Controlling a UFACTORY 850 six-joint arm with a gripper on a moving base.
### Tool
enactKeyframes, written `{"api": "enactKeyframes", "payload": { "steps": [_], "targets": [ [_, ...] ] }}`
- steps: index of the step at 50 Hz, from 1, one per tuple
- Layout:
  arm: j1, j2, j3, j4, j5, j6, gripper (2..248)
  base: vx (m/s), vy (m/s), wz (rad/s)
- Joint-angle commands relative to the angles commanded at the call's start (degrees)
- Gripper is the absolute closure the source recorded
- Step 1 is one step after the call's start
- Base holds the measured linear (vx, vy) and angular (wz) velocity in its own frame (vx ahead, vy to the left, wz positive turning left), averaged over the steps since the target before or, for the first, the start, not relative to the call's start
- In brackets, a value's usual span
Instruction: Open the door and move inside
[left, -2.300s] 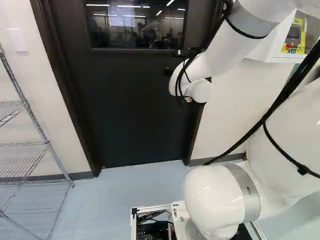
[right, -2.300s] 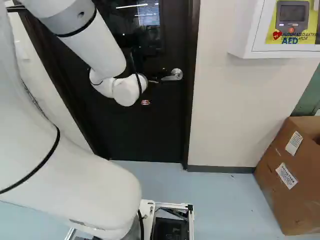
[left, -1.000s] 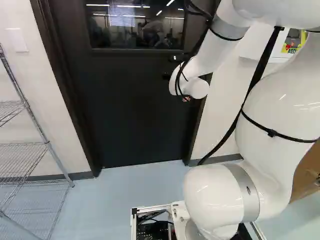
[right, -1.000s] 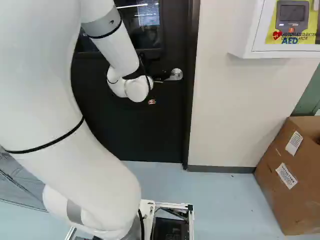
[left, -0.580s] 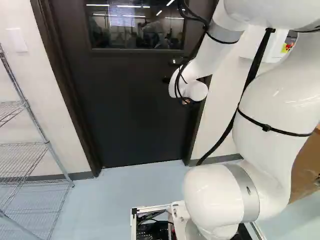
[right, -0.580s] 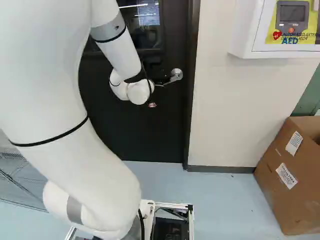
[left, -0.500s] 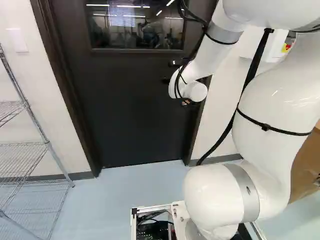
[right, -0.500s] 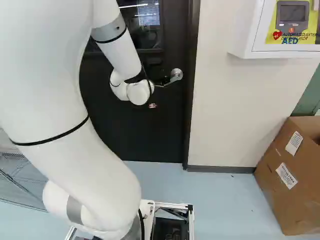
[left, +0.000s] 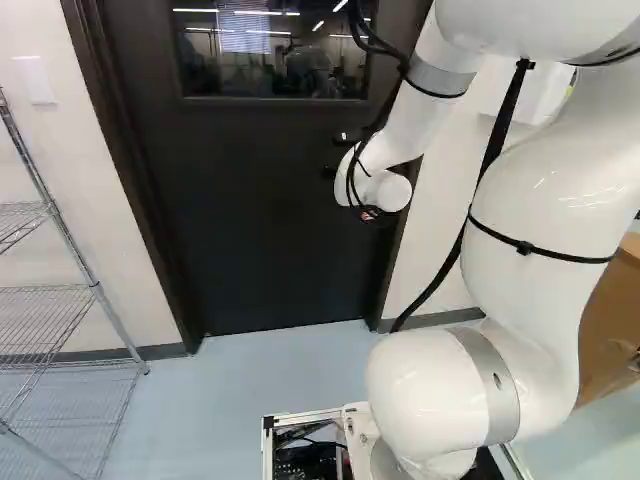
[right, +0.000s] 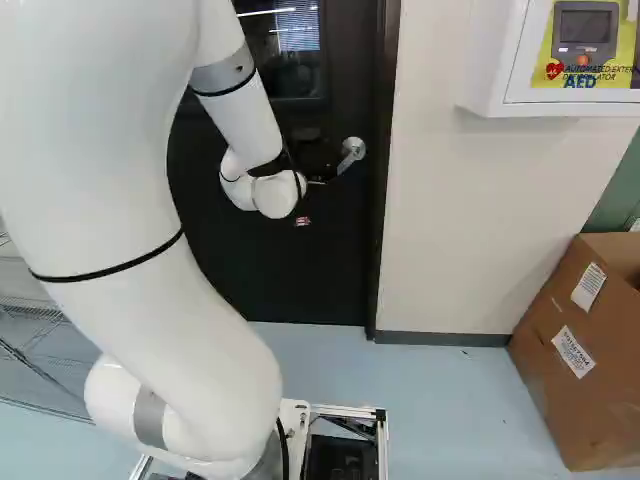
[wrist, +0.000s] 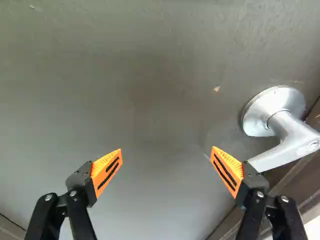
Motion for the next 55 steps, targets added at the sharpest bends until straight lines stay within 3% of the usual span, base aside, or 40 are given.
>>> {"api": "enactKeyframes", "payload": {
  "steps": [35,55],
  "targets": [
    [0.0,-4.4,0.1,0.0,0.0,0.0,3,0.000,0.000,0.000],
    [-1.8,-2.1,2.4,0.0,0.0,0.0,3,0.000,0.000,0.000]
  ]
}}
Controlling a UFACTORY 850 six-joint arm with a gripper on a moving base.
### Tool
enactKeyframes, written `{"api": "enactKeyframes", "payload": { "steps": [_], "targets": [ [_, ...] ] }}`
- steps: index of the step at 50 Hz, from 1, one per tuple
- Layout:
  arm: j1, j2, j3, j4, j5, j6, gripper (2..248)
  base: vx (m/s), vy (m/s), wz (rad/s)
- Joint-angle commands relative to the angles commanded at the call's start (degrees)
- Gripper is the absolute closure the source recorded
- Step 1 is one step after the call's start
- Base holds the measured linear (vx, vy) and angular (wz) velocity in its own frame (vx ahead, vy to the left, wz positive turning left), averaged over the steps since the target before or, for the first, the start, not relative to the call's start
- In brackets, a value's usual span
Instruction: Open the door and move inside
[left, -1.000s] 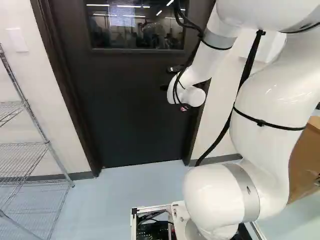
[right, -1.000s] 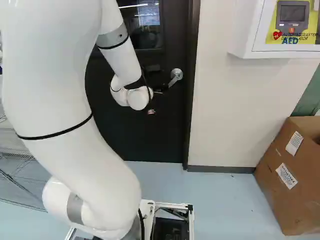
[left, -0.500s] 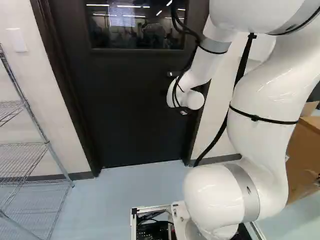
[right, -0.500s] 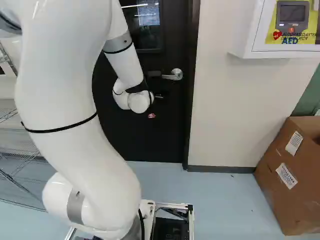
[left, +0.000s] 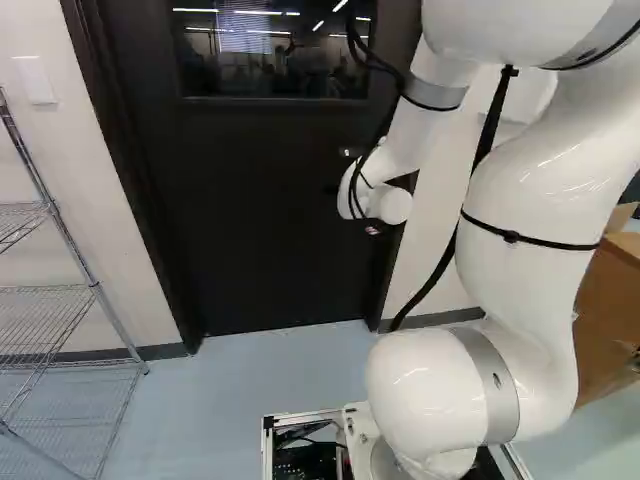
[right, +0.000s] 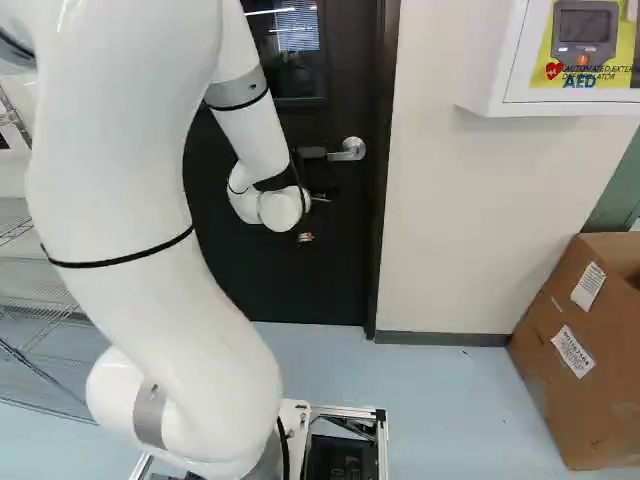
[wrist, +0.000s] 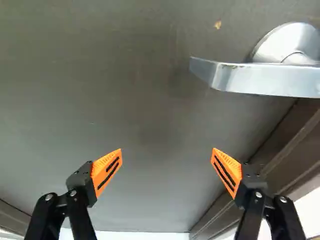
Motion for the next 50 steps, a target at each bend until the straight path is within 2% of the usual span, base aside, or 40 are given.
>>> {"api": "enactKeyframes", "payload": {
  "steps": [13,50],
  "targets": [
    [-0.7,2.6,1.1,0.0,0.0,0.0,3,0.000,0.000,0.000],
    [-0.8,9.0,2.5,0.0,0.0,0.0,3,0.000,0.000,0.000]
  ]
}}
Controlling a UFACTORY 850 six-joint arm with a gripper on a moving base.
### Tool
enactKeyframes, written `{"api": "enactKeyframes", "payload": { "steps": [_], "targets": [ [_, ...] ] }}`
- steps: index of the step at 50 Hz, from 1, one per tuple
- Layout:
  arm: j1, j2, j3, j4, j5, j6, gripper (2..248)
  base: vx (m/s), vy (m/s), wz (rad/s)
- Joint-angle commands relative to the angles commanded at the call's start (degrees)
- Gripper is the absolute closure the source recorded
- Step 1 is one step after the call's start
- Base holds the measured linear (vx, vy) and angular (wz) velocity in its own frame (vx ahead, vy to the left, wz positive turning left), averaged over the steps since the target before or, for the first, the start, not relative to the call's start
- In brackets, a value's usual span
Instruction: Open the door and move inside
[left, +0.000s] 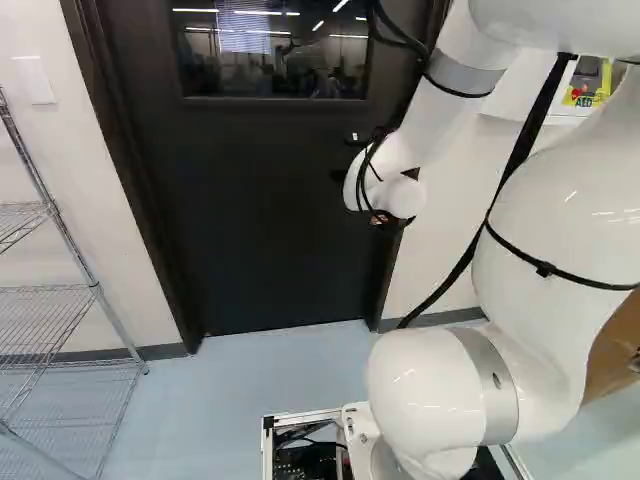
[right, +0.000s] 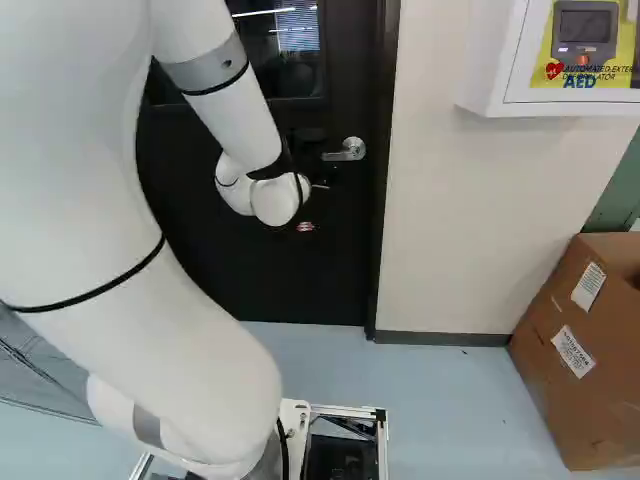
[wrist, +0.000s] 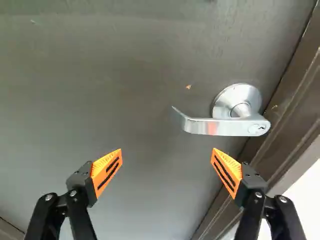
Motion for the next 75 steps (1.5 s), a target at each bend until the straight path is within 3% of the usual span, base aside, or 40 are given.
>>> {"api": "enactKeyframes", "payload": {
  "steps": [50,75],
  "targets": [
    [0.0,5.1,-1.7,0.0,0.0,0.0,3,0.000,0.000,0.000],
    [0.2,3.0,-4.2,0.0,0.0,0.0,3,0.000,0.000,0.000]
  ]
}}
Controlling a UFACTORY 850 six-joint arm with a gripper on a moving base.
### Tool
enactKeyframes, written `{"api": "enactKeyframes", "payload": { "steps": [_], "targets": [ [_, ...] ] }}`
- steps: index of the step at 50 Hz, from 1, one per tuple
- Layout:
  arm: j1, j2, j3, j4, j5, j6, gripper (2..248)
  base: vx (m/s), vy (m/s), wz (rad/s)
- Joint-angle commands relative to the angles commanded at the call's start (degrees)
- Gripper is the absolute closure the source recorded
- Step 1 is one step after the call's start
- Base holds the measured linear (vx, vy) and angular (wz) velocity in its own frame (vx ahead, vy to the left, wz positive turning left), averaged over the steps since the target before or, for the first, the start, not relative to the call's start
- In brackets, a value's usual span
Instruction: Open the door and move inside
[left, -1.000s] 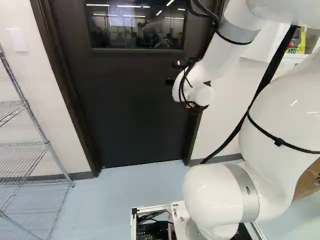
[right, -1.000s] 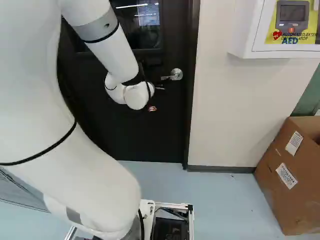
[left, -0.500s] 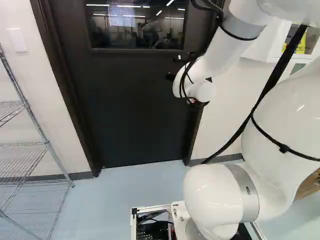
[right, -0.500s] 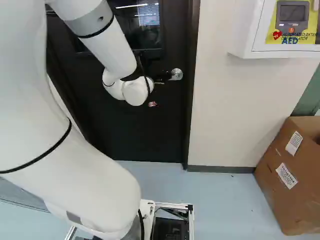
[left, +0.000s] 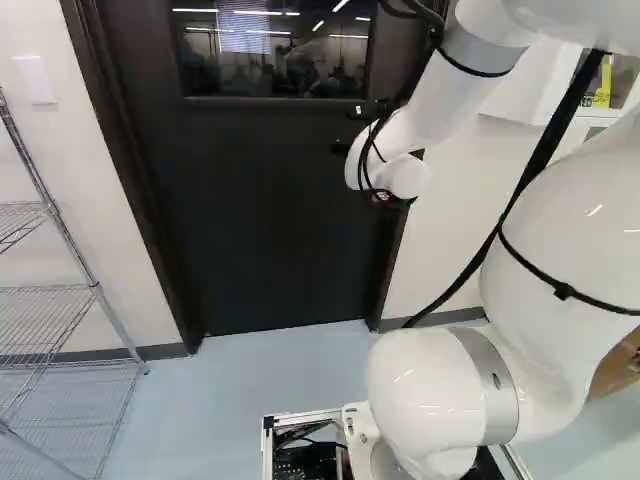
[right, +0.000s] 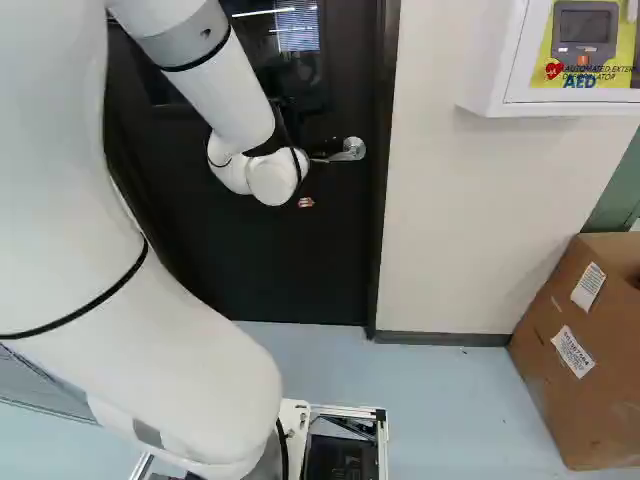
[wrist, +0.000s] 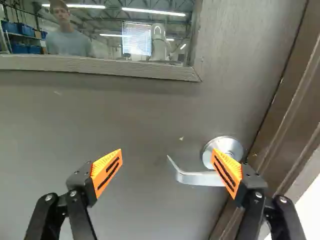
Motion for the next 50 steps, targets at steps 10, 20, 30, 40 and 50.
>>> {"api": "enactKeyframes", "payload": {
  "steps": [10,20,30,40,50],
  "targets": [
    [0.1,-1.3,-1.3,0.0,0.0,0.0,3,0.000,0.000,0.000],
    [0.1,-2.2,-2.2,0.0,0.0,0.0,3,0.000,0.000,0.000],
    [0.2,-3.0,-2.9,0.0,0.0,0.0,3,0.000,0.000,0.000],
    [0.2,-3.3,-3.0,0.0,0.0,0.0,3,0.000,0.000,0.000],
    [0.2,-4.1,-2.7,0.0,0.0,0.0,3,0.000,0.000,0.000]
  ]
}}
